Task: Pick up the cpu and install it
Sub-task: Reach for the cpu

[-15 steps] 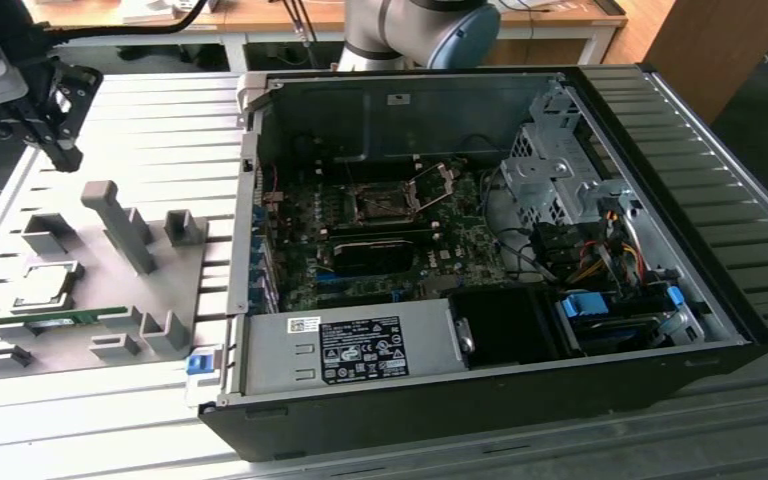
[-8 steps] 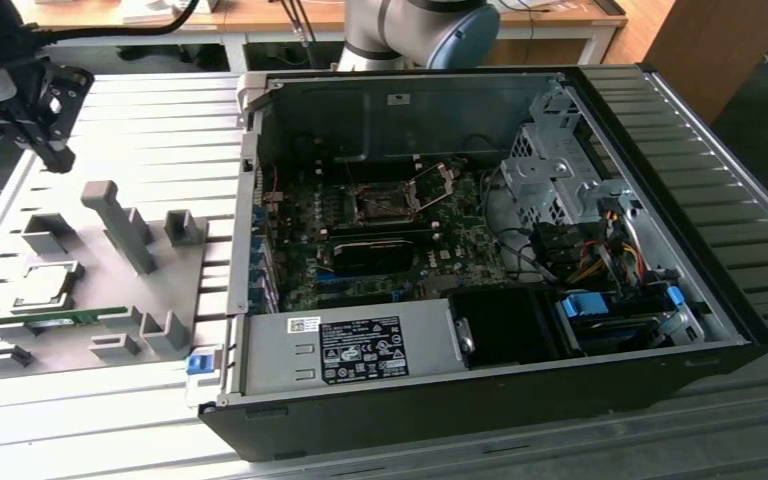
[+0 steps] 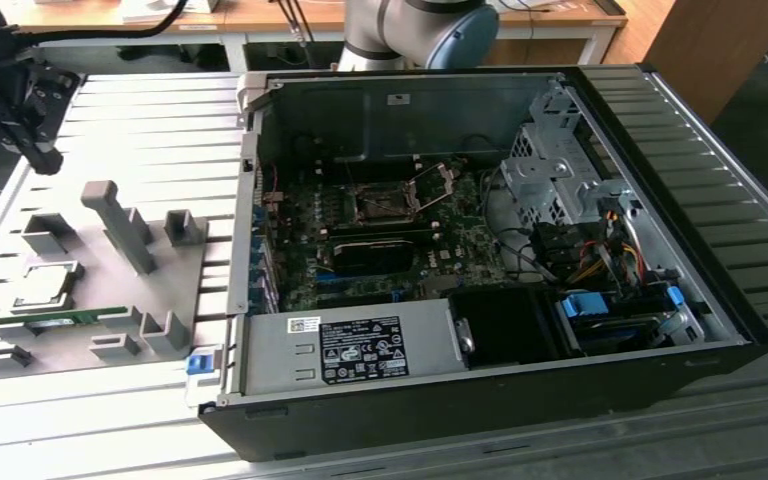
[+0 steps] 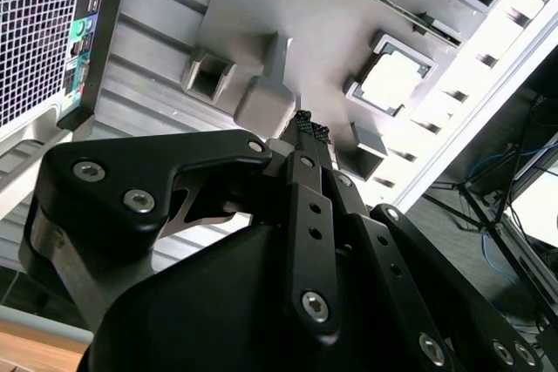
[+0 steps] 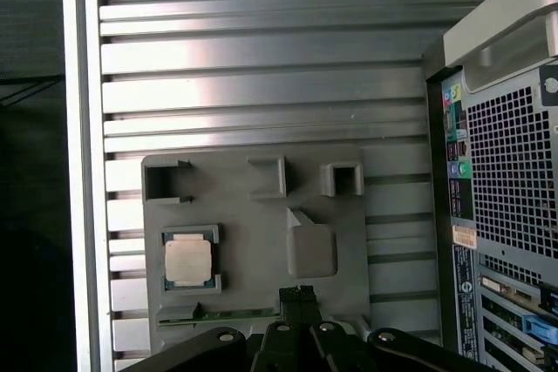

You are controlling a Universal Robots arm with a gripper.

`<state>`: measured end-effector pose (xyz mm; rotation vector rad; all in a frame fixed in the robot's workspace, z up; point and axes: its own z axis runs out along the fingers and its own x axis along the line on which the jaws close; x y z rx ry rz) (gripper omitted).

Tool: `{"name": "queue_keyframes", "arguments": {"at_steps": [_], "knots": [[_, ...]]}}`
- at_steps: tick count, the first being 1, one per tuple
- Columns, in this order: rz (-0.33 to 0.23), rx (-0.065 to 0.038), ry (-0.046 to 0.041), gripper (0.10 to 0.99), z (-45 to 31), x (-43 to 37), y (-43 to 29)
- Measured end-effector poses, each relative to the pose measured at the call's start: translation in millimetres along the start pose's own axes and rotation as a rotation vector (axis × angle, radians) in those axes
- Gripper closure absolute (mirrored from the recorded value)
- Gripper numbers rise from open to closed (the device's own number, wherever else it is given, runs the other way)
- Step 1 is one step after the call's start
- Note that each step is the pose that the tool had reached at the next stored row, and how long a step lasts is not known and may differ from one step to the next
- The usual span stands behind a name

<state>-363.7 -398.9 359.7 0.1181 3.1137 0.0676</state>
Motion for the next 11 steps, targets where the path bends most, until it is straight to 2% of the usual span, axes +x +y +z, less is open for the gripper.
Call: {"name": "queue_keyframes", "arguments": {"at_steps": [11], "knots": [[0.0,0.0,0.0,0.98,0.7,9.6,-0.7]]}}
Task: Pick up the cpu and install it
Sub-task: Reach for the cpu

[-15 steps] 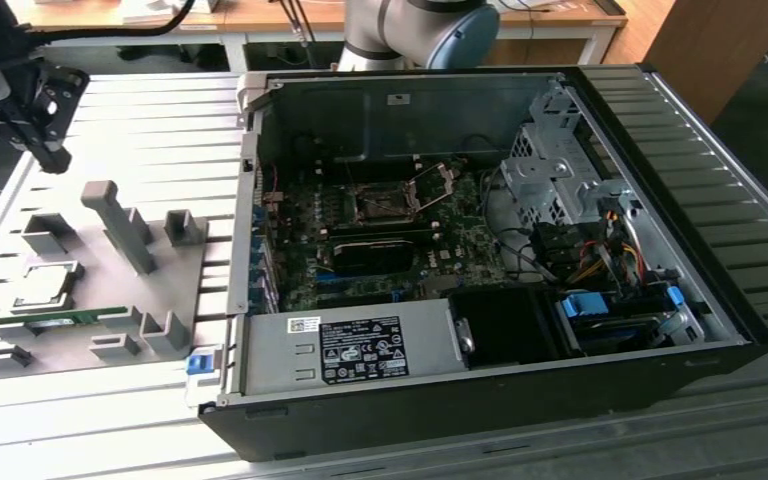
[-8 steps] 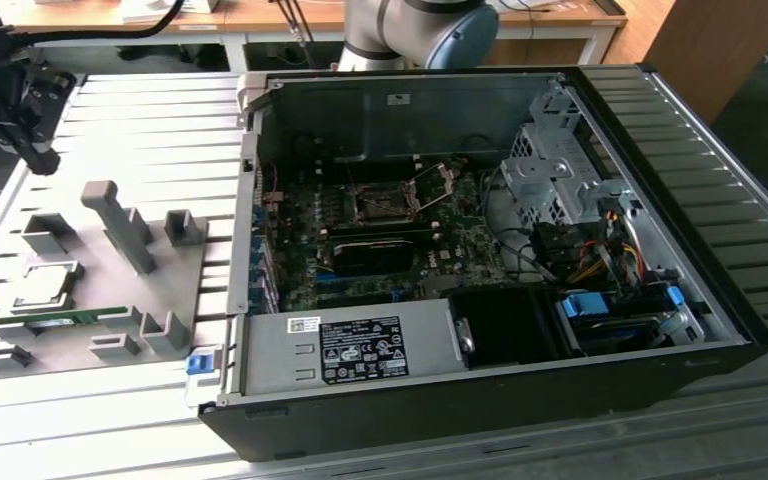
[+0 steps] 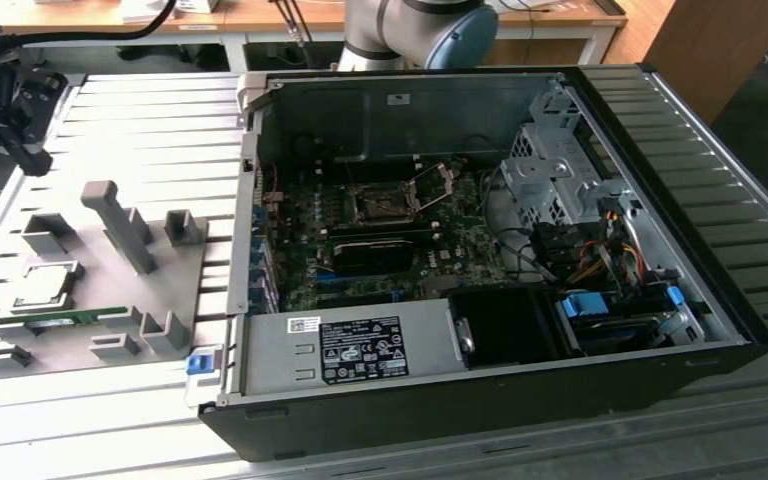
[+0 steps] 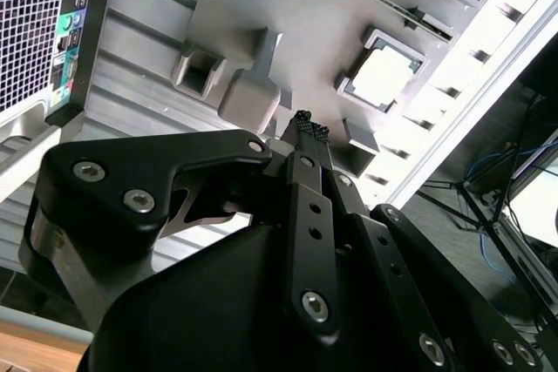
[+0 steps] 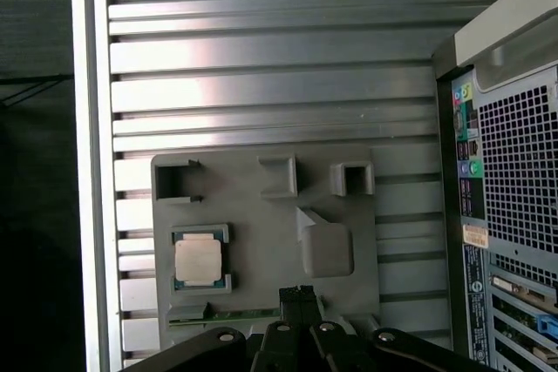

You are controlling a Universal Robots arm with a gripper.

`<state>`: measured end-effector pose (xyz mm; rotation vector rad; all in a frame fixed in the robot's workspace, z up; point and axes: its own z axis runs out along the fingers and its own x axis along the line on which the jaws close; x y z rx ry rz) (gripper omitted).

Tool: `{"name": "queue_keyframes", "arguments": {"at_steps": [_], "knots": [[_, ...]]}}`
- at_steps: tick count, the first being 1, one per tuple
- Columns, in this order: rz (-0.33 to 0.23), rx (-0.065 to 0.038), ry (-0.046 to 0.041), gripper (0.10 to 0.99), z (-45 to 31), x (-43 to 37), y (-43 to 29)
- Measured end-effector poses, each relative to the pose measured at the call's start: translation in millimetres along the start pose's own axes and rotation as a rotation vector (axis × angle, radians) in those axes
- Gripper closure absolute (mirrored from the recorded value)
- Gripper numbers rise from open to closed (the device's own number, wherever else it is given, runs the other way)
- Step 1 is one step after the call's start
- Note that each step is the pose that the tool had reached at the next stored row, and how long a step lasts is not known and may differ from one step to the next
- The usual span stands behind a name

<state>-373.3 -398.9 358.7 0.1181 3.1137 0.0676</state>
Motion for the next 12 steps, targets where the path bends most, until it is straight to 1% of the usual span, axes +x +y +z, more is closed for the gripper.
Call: {"name": "queue_keyframes", "arguments": {"at_steps": [12], "knots": [[0.0,0.0,-0.0001,0.98,0.9,10.1,-0.8]]}}
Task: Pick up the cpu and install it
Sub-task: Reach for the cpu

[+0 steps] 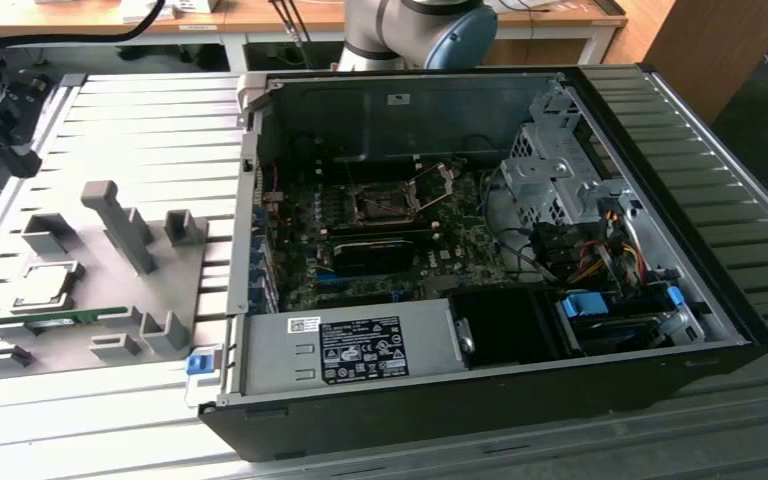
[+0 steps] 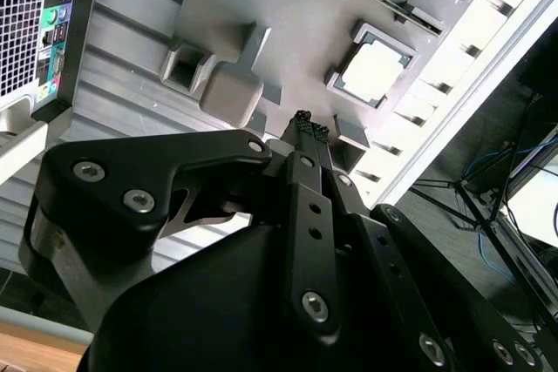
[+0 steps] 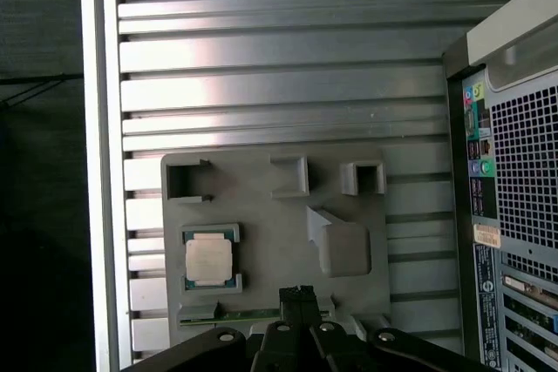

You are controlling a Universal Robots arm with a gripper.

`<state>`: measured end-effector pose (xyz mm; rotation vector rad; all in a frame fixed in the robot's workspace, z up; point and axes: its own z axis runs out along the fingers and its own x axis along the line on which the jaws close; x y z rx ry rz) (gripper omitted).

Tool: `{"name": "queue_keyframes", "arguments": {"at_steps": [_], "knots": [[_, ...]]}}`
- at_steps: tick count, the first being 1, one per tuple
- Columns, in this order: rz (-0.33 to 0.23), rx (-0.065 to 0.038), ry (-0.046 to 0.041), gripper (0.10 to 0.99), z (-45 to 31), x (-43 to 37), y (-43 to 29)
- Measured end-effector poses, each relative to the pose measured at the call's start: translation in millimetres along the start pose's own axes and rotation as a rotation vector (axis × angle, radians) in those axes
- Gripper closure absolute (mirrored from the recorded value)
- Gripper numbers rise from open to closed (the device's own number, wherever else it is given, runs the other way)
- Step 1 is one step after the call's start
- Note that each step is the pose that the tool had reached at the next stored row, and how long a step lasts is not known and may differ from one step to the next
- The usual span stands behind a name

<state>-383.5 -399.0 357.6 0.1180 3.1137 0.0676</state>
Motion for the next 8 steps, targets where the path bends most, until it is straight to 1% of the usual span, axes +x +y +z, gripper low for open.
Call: {"name": "queue_keyframes", "arguments": {"at_steps": [8], "knots": [[0.0,0.0,0.0001,0.98,0.5,6.8,-0.5]]}}
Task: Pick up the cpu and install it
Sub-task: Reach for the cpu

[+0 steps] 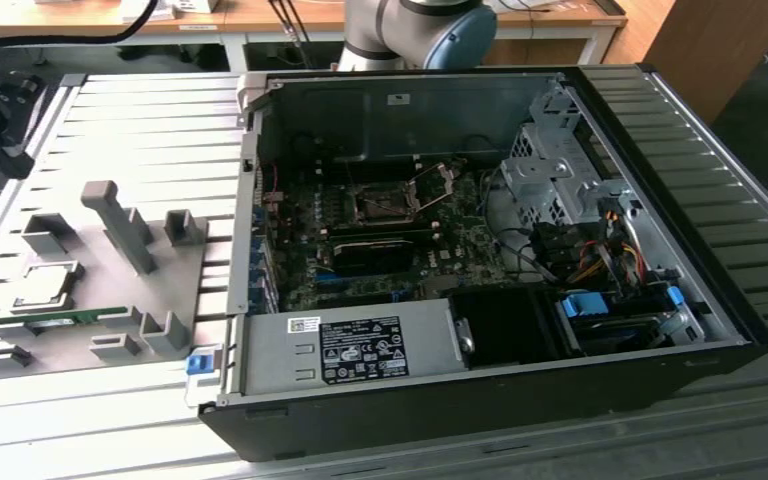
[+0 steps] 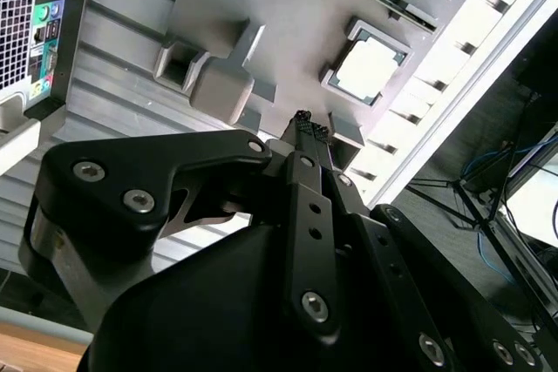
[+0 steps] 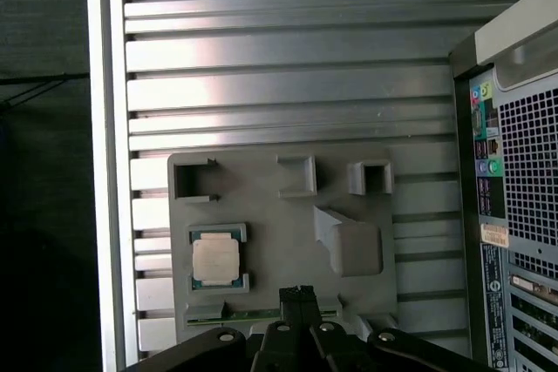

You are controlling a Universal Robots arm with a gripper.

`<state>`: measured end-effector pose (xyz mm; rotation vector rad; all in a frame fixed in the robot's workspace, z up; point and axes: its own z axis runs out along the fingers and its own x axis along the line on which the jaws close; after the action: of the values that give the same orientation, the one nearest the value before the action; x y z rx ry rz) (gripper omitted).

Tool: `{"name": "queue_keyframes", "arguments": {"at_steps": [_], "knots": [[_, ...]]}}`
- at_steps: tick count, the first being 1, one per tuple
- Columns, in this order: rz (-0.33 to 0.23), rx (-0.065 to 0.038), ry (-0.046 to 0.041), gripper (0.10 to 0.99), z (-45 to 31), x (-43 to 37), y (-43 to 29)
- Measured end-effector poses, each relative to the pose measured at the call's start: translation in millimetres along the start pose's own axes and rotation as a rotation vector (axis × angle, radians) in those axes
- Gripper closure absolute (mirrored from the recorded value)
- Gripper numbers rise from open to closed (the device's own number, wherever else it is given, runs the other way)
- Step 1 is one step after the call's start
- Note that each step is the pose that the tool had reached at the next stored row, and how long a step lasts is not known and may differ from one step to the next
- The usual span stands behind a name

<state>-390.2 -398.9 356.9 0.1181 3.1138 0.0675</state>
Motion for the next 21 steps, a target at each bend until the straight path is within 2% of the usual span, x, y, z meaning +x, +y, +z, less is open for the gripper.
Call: {"name": "queue_keyframes", "arguments": {"at_steps": [21], "knots": [[0.0,0.0,0.0001,0.98,1.6,17.1,-1.4]]}}
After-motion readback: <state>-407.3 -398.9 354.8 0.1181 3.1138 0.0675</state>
